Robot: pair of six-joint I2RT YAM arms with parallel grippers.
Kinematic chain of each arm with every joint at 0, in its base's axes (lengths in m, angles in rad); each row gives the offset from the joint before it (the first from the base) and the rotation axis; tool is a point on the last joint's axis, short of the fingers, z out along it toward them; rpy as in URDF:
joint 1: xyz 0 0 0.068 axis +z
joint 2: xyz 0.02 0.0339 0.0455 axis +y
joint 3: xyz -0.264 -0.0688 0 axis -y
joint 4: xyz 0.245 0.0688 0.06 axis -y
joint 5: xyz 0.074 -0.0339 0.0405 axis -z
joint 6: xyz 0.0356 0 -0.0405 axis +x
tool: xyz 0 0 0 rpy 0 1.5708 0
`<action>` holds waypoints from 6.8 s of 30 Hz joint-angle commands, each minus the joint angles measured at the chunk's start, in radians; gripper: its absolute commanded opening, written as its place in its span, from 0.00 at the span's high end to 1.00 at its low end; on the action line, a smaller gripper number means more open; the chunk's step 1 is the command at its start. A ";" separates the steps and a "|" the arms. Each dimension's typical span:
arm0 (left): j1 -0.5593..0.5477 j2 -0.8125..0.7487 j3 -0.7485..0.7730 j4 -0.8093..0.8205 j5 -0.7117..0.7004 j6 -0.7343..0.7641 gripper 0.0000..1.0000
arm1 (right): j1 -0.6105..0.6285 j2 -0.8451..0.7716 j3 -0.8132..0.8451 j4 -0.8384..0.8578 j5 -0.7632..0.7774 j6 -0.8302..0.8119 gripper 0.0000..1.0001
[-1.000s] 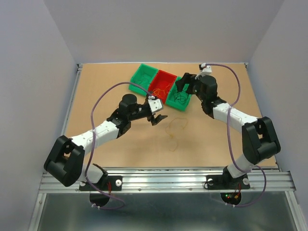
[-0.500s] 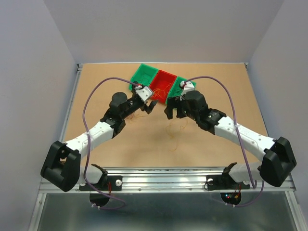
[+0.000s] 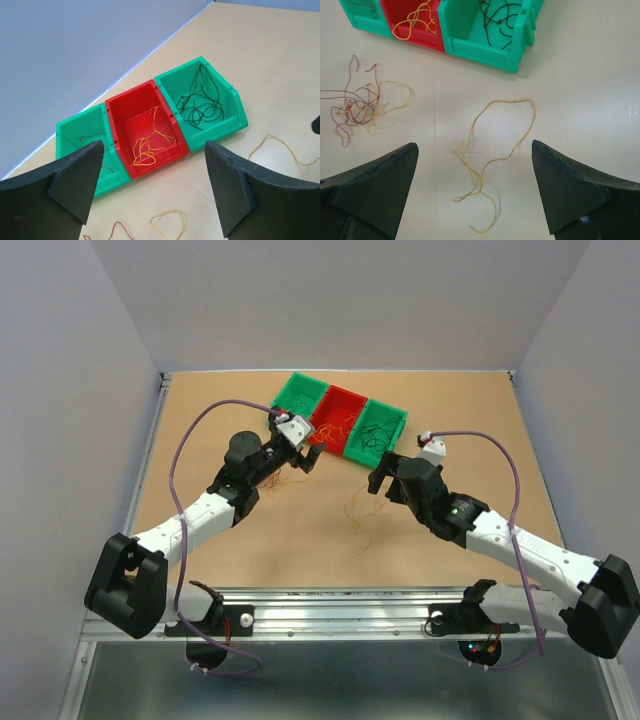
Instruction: Untangle the cables
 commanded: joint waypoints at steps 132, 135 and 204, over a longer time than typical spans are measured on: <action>0.234 0.474 0.390 -0.195 0.129 -0.224 0.23 | -0.161 1.339 1.215 0.079 0.164 -0.009 1.00; 0.249 0.417 0.345 -0.151 0.133 -0.235 0.22 | -0.165 1.361 1.241 0.078 0.141 -0.046 0.99; 0.276 0.265 0.195 0.025 0.094 -0.258 0.18 | 0.019 1.076 0.725 0.364 0.173 -0.037 0.00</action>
